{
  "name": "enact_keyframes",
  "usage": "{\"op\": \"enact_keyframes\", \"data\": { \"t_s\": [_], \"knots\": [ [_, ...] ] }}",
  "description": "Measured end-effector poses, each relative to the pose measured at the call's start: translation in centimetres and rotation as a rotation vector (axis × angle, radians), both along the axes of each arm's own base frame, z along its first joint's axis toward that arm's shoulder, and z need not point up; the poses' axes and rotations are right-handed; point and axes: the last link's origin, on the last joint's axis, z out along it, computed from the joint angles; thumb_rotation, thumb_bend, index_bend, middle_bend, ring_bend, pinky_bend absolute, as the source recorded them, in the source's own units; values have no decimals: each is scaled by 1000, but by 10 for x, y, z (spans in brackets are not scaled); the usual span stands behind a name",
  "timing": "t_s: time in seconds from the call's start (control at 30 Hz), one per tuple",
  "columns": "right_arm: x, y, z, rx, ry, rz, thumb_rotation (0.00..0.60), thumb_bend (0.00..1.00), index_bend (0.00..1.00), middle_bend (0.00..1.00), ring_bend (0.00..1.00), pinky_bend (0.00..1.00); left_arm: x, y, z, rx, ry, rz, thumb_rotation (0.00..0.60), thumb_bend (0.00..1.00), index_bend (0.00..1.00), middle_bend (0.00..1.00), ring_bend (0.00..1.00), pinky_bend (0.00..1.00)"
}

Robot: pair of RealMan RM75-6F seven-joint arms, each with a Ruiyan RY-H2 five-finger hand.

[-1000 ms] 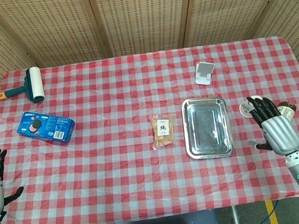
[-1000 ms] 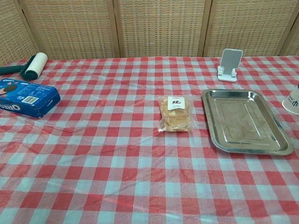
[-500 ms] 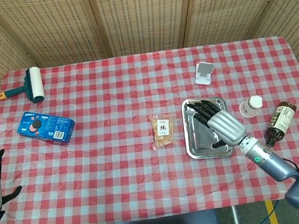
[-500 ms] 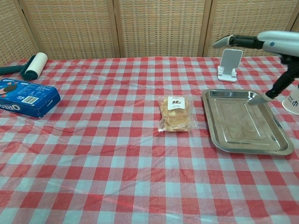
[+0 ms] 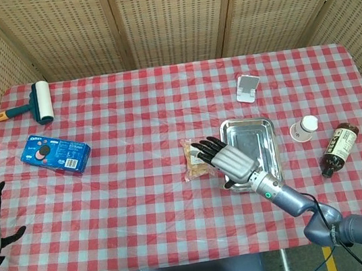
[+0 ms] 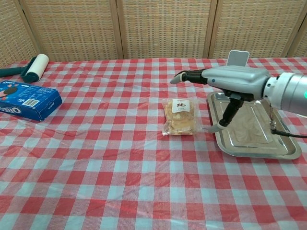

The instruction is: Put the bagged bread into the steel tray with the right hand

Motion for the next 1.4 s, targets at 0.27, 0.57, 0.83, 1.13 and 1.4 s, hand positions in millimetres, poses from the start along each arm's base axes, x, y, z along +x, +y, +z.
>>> {"op": "enact_keyframes", "data": {
  "t_s": [0.27, 0.57, 0.83, 1.13, 1.4],
  "knots": [
    [14, -18, -18, 2, 79, -16, 600, 53, 26, 0, 0, 0, -3, 3, -1, -16, -10, 12, 600, 43, 0, 0, 0, 0],
    [25, -37, -39, 13, 160, -50, 600, 54, 31, 0, 0, 0, -6, 6, -1, -17, -14, 20, 600, 42, 0, 0, 0, 0],
    [32, -49, -50, 6, 208, -66, 600, 55, 39, 0, 0, 0, -7, 7, 0, -17, -20, 24, 600, 43, 0, 0, 0, 0],
    [32, -55, -56, 9, 236, -97, 600, 63, 64, 0, 0, 0, -6, 7, 0, -20, -24, 20, 600, 43, 0, 0, 0, 0],
    [30, -56, -57, -9, 258, -105, 600, 89, 162, 106, 35, 1, -4, 6, 0, -23, -26, 10, 600, 43, 0, 0, 0, 0]
  ]
}}
